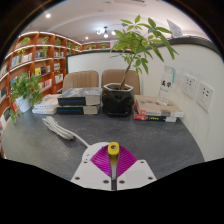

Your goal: Unplug charger

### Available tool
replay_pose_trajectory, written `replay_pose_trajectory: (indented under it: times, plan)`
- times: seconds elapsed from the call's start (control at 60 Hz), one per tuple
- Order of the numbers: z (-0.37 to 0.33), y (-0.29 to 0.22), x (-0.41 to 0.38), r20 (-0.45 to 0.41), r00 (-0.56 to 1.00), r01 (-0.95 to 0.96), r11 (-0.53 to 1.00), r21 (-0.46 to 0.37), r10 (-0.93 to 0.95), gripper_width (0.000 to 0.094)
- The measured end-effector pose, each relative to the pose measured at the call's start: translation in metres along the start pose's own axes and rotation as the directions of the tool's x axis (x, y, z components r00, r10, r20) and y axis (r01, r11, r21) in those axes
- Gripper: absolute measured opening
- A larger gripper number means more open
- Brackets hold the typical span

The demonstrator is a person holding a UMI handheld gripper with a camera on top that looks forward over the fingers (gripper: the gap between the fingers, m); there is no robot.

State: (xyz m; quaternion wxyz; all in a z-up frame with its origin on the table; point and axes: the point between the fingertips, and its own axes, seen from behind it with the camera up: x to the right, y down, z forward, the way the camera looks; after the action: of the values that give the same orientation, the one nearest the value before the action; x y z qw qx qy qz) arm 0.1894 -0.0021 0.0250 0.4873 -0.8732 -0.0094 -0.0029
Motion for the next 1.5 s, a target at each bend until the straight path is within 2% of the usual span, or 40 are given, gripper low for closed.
replay_pose_trajectory:
  times: [0.117, 0.167, 0.217, 0.233, 0.267, 0.3, 0.367, 0.433, 0.467, 0.617, 0.717, 0.833, 0.867, 0.917, 1.017, 1.05, 1.067, 1.083, 1.15, 1.2, 1.233, 1.317, 1.5]
  plan:
    - [-0.003, -0.005, -0.003, 0.049, 0.999, -0.018, 0.997, -0.080, 0.022, 0.0019]
    - [-0.019, -0.068, 0.002, 0.091, 0.994, -0.069, 0.997, 0.034, 0.066, 0.0019]
    - [-0.049, -0.155, 0.037, 0.043, 0.998, -0.063, 0.977, 0.204, 0.056, 0.0019]
    - [-0.061, -0.186, 0.045, 0.043, 0.997, -0.071, 0.968, 0.242, 0.062, 0.0019]
    - [-0.088, -0.218, 0.055, 0.053, 0.994, -0.105, 0.944, 0.313, 0.093, 0.0023]
    - [-0.106, -0.243, 0.068, 0.075, 0.988, -0.156, 0.924, 0.349, 0.138, 0.0027]
    - [-0.119, -0.265, 0.094, 0.115, 0.976, -0.212, 0.908, 0.362, 0.183, 0.0035]
    - [-0.108, -0.244, 0.118, 0.080, 0.982, -0.191, 0.927, 0.324, 0.174, 0.0035]
    - [-0.097, -0.212, 0.129, 0.046, 0.985, -0.174, 0.942, 0.286, 0.168, 0.0036]
    - [-0.027, -0.082, 0.151, -0.001, 0.981, -0.192, 0.981, -0.010, 0.192, 0.0036]
    - [-0.003, -0.015, 0.154, -0.024, 0.982, -0.188, 0.974, -0.125, 0.187, 0.0037]
    - [0.011, 0.027, 0.151, -0.027, 0.978, -0.210, 0.959, -0.191, 0.209, 0.0041]
    - [0.013, 0.023, 0.150, -0.017, 0.971, -0.236, 0.958, -0.164, 0.237, 0.0042]
    - [0.014, 0.023, 0.151, -0.016, 0.971, -0.238, 0.955, -0.178, 0.239, 0.0041]
    - [0.018, 0.023, 0.153, -0.039, 0.964, -0.264, 0.946, -0.188, 0.261, 0.0147]
    - [0.018, 0.026, 0.157, -0.061, 0.963, -0.270, 0.942, -0.201, 0.263, 0.0273]
    - [0.017, 0.025, 0.162, -0.071, 0.963, -0.268, 0.940, -0.209, 0.259, 0.0407]
    - [0.017, 0.026, 0.163, -0.088, 0.963, -0.266, 0.941, -0.207, 0.253, 0.0438]
    - [0.010, 0.013, 0.174, -0.135, 0.967, -0.235, 0.958, -0.165, 0.214, 0.0673]
    - [-0.001, -0.003, 0.178, -0.159, 0.970, -0.207, 0.970, -0.126, 0.186, 0.0768]
    - [-0.011, -0.016, 0.180, -0.178, 0.969, -0.194, 0.976, -0.096, 0.175, 0.0800]
    - [-0.047, -0.051, 0.171, -0.192, 0.968, -0.172, 0.985, -0.026, 0.164, 0.0803]
    - [-0.146, -0.117, 0.102, -0.117, 0.970, -0.201, 0.974, 0.102, 0.213, 0.0851]
